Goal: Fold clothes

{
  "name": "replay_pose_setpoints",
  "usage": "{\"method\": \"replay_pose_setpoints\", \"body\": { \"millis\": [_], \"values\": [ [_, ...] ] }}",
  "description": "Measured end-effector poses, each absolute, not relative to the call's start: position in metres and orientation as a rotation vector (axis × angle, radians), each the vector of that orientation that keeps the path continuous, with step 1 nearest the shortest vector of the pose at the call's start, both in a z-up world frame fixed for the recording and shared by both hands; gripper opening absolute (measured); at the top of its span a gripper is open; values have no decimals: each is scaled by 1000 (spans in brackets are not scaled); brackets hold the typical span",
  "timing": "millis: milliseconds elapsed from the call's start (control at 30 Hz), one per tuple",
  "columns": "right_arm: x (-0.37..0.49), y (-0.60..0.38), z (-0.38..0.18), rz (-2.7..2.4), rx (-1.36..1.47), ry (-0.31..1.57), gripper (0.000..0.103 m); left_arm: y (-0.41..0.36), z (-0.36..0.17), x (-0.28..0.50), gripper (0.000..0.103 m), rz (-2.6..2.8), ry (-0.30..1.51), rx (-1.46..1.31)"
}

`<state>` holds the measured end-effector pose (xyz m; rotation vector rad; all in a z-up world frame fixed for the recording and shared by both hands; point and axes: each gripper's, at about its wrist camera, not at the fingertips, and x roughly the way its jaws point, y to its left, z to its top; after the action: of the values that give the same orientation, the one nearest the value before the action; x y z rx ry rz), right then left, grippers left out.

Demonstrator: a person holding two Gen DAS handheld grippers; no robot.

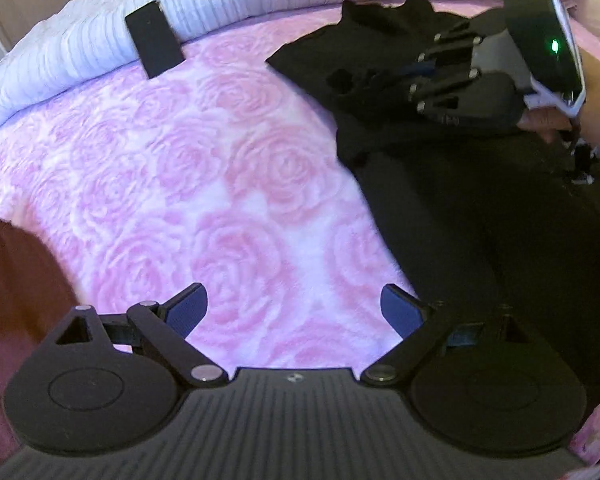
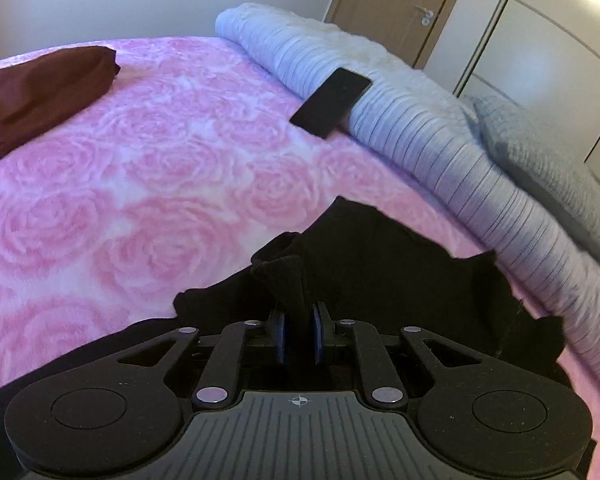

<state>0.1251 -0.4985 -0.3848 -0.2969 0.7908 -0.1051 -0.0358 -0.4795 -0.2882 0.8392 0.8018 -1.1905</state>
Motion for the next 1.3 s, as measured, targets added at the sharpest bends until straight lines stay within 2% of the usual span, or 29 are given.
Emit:
{"method": "replay_pose_setpoints", "body": {
  "millis": [100, 133, 167, 233, 400, 600, 700, 800, 933, 1167, 1300],
  "values": [
    [119, -488, -389, -63, -292, 852, 15, -489, -287, -37, 92, -1234, 782, 825],
    [111, -482, -388, -42, -294, 861, 34, -493, -287, -37, 92, -1248, 775, 821],
    [102, -479, -385, -32, -294, 857, 62, -499, -287, -38, 92, -1265, 766, 821],
    [83, -473, -380, -17, -294, 841, 81, -512, -290, -40, 92, -1297, 745, 825],
    [37, -497, -367, -125, -184, 865, 81, -558, -298, -53, 92, -1390, 687, 818],
    [-15, -616, -359, -523, 121, 815, 81, -620, -318, -77, 91, -1481, 617, 824],
    [-35, -672, -368, -637, 277, 782, 81, -641, -335, -83, 91, -1501, 641, 810],
    [-56, -716, -393, -661, 477, 832, 81, -655, -364, -80, 91, -1470, 771, 824],
    [-100, -742, -414, -706, 600, 886, 81, -654, -377, -92, 91, -1446, 726, 948],
    [-141, -716, -387, -728, 512, 915, 81, -619, -344, -104, 91, -1357, 716, 949],
    [-160, -707, -387, -748, 471, 994, 81, -583, -333, -116, 91, -1293, 756, 948]
  ]
}}
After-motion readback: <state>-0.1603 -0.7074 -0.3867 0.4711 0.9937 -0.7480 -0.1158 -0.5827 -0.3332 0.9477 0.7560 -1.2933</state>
